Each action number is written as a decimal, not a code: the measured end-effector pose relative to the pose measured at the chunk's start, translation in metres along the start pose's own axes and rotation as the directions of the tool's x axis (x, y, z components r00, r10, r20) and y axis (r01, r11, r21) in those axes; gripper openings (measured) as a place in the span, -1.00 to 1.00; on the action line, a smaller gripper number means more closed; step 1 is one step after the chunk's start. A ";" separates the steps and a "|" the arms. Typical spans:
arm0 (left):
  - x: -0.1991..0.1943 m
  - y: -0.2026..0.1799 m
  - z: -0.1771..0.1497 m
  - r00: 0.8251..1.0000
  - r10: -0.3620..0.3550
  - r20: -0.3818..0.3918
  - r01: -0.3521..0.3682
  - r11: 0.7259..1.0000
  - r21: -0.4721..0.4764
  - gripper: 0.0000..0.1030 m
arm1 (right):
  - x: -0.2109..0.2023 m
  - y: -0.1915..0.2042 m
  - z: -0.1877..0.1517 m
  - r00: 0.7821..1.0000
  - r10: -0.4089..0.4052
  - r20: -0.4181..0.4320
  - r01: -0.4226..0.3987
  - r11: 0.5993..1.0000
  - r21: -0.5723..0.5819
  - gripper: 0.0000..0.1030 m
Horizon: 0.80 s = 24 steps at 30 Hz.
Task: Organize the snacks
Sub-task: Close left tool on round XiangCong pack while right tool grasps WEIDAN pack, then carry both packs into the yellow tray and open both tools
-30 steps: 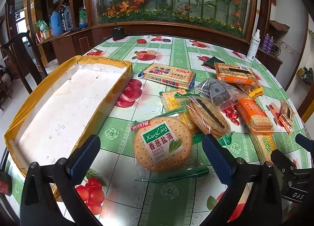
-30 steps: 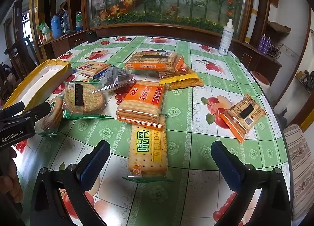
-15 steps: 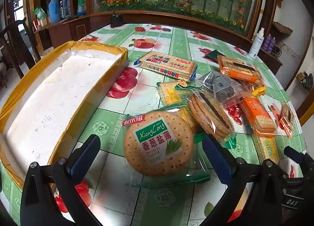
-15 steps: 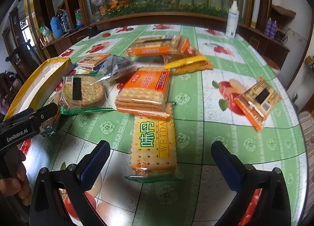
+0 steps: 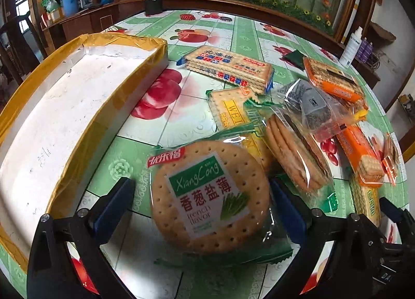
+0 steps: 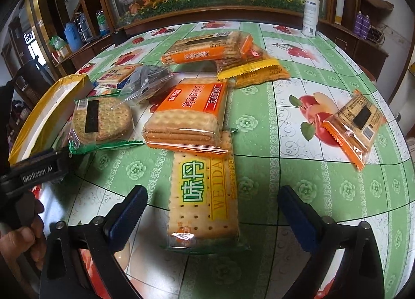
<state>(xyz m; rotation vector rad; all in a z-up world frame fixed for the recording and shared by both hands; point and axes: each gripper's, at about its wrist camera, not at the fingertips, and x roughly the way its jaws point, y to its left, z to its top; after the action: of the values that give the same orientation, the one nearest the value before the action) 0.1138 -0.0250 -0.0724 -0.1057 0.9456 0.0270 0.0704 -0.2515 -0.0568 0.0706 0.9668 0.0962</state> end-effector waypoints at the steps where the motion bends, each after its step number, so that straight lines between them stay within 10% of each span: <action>1: -0.001 0.001 0.000 1.000 -0.002 0.009 0.002 1.000 0.002 0.76 | 0.000 0.000 0.000 1.000 -0.002 0.001 0.002 1.000 -0.005 0.79; 6: -0.006 0.008 0.000 0.999 -0.029 0.030 0.030 1.000 -0.005 0.46 | -0.003 0.001 0.000 0.999 -0.030 0.016 0.030 0.999 -0.024 0.01; 24: -0.092 0.057 -0.019 0.971 -0.105 0.214 0.108 0.994 -0.002 0.45 | -0.070 0.024 -0.027 0.983 0.170 0.073 -0.167 0.985 -0.044 -0.07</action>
<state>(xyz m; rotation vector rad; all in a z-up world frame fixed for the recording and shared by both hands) 0.0404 0.0315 -0.0130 -0.1632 0.7236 -0.0537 0.0072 -0.2352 -0.0130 0.1206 0.8814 0.2658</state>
